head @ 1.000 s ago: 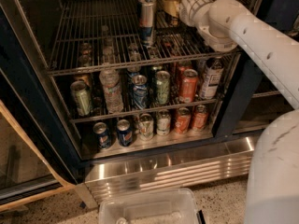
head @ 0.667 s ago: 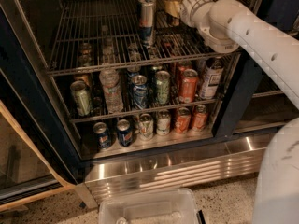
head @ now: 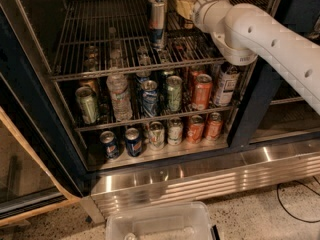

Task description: Pick orange can from top shelf of fridge

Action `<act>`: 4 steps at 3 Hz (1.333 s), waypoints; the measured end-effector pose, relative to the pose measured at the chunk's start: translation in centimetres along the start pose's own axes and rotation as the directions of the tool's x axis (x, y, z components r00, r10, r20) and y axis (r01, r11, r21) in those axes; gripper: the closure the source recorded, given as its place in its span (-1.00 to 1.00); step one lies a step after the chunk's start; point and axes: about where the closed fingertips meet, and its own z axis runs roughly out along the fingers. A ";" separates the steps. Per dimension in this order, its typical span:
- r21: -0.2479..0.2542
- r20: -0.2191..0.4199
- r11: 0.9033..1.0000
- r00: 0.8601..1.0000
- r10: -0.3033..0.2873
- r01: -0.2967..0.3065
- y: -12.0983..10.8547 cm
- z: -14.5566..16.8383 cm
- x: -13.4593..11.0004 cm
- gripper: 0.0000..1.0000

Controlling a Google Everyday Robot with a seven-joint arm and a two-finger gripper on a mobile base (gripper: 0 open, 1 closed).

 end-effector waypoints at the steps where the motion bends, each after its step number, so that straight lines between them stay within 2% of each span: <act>1: 0.008 0.013 1.000 1.000 0.017 -0.017 0.9 -1.6 -0.6 1.00; 2: 0.028 0.020 0.999 0.999 0.030 -0.031 2.4 -4.9 -1.4 1.00; 4: 0.036 0.008 0.998 0.999 0.052 -0.052 2.8 -5.6 -1.2 1.00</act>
Offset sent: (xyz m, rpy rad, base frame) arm -0.0606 0.0056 0.0065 0.0438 -0.0196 -0.0280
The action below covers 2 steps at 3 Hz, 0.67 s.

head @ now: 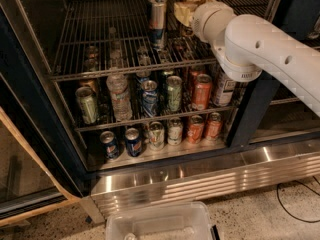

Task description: Pick orange can from top shelf of fridge

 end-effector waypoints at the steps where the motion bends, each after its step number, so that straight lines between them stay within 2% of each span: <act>1: 0.017 -0.016 1.000 1.000 0.024 -0.024 0.5 -1.4 0.4 1.00; 2: 0.033 -0.034 0.999 0.999 0.028 -0.027 1.2 -2.9 0.4 1.00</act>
Offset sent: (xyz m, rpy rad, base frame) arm -0.0534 0.0026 -0.0097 0.0158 0.0636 -0.0587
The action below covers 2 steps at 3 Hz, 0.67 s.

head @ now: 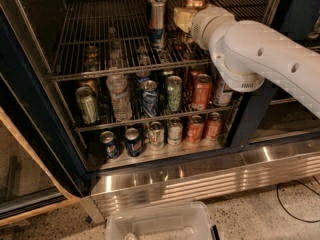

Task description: Pick orange can from top shelf of fridge

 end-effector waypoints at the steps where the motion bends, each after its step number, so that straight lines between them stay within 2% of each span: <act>1: 0.010 -0.004 1.000 1.000 0.011 -0.011 0.5 -1.8 -0.4 1.00; 2: 0.025 0.016 0.999 0.999 0.046 -0.046 0.9 -5.6 -2.2 1.00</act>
Offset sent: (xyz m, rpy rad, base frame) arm -0.0609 -0.0095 0.0160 0.0504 -0.0008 -0.0298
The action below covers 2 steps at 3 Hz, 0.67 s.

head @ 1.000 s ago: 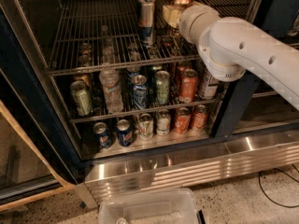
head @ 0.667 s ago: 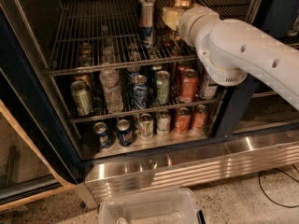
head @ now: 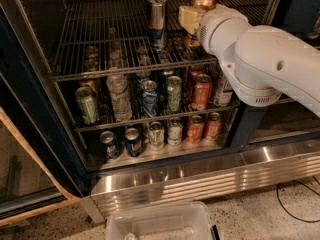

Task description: Pick orange can from top shelf of fridge

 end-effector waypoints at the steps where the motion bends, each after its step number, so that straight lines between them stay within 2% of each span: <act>1: 0.000 0.000 1.000 1.000 0.000 0.000 0.0 0.0 0.0 1.00; 2: -0.020 -0.007 1.000 1.000 0.004 -0.004 0.7 -0.5 0.0 1.00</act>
Offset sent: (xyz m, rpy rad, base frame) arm -0.0129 0.0079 -0.0051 0.0077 0.0250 0.0410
